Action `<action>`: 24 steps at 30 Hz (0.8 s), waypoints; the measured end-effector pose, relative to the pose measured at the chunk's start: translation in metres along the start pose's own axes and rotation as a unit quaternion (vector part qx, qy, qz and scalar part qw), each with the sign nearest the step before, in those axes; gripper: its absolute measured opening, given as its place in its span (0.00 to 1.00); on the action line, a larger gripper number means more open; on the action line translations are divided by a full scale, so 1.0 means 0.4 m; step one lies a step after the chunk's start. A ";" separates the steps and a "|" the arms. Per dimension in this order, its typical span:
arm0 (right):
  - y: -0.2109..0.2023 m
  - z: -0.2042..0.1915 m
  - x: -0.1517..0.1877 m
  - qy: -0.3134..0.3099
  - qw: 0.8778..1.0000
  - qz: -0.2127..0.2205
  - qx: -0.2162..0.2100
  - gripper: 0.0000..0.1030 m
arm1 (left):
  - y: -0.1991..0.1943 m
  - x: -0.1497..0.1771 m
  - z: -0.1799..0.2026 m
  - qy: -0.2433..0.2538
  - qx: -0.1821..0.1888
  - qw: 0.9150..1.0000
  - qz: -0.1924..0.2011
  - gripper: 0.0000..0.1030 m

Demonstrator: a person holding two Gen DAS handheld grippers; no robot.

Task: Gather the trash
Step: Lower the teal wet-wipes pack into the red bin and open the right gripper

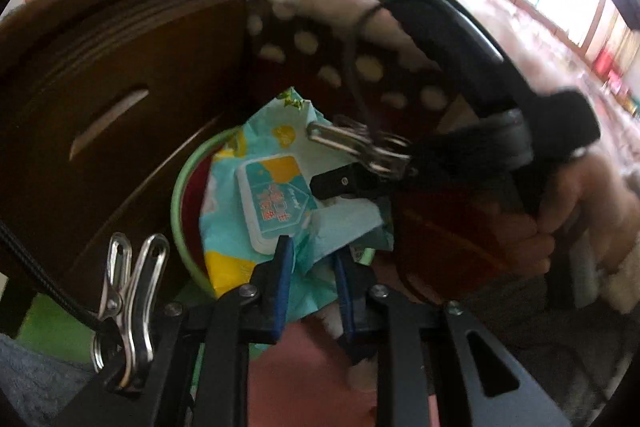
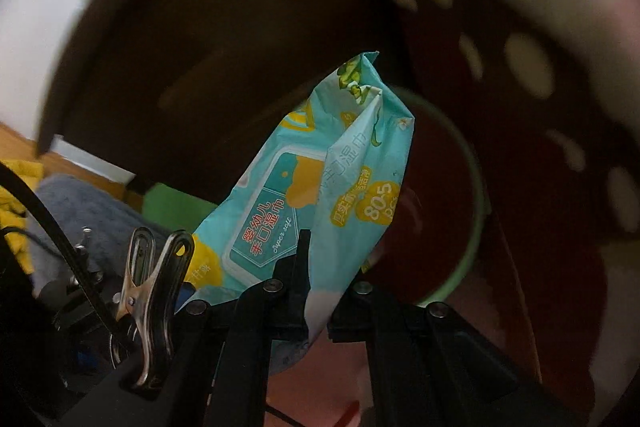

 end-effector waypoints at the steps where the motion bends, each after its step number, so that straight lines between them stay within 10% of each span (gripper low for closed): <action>1: 0.024 0.003 0.000 0.002 1.000 -0.012 0.005 0.05 | 0.018 0.003 -0.005 -0.004 0.005 1.000 -0.010 0.13; 24: 0.323 0.083 -0.038 0.097 0.981 -0.159 0.056 0.08 | 0.252 0.006 -0.156 -0.060 0.016 0.990 -0.123 0.14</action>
Point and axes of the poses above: each gripper's, at about its wrist camera, not at the fingertips, and y roughly the way its jaws point, z to its right, x to its underside, the point moved 7 cm from there along y, roughly the way its jaws point, and after that the axes turned 11 degrees about x, right-handed, at the moved point
